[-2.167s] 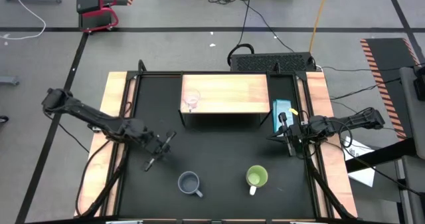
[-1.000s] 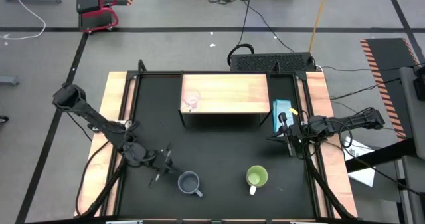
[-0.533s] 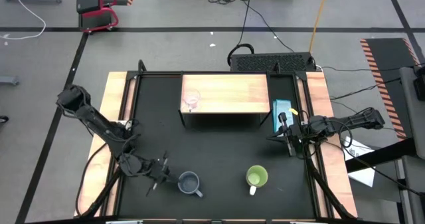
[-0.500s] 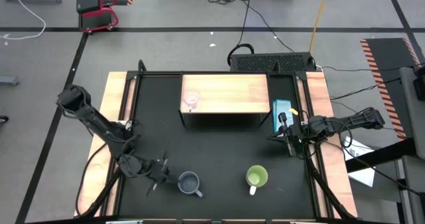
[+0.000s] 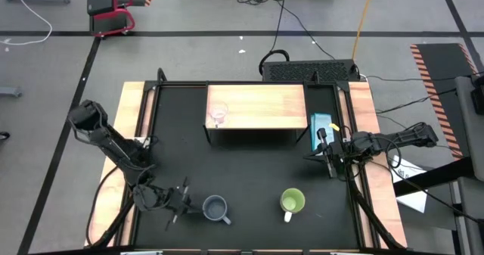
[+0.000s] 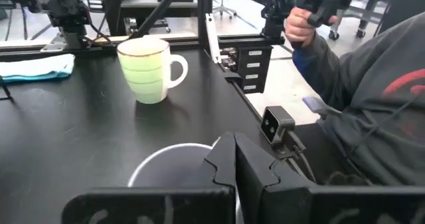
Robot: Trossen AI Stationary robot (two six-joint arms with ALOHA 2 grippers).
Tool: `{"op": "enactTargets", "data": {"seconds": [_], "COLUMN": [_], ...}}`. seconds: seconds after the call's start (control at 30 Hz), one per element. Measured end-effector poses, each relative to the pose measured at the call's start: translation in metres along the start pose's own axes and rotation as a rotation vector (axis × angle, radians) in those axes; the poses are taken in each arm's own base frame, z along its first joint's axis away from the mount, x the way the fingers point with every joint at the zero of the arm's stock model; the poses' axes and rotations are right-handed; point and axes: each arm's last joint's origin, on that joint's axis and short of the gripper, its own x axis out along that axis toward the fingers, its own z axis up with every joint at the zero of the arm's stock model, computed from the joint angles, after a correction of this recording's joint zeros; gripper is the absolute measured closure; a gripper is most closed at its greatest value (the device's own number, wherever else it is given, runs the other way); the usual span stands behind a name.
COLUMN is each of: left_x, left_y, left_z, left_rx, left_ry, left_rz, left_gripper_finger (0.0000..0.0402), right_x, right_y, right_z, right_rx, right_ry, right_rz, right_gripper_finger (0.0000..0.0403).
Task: Stack small to large cups/mugs on shelf
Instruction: Put the gray mug on the shelf
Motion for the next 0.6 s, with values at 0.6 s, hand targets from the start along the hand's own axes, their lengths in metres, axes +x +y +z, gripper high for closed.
{"op": "enactTargets", "data": {"seconds": [0.6], "left_x": [0.054], "left_y": [-0.010], "left_z": [0.030], "left_rx": [0.118], "left_ry": [0.264], "left_rz": [0.110], "left_gripper_finger": [0.0401], "right_x": [0.000], "right_y": [0.000], "right_z": [0.000], "right_rx": [0.000], "right_ry": [0.001], "right_rz": [0.000], "right_gripper_finger": [0.0403]}}
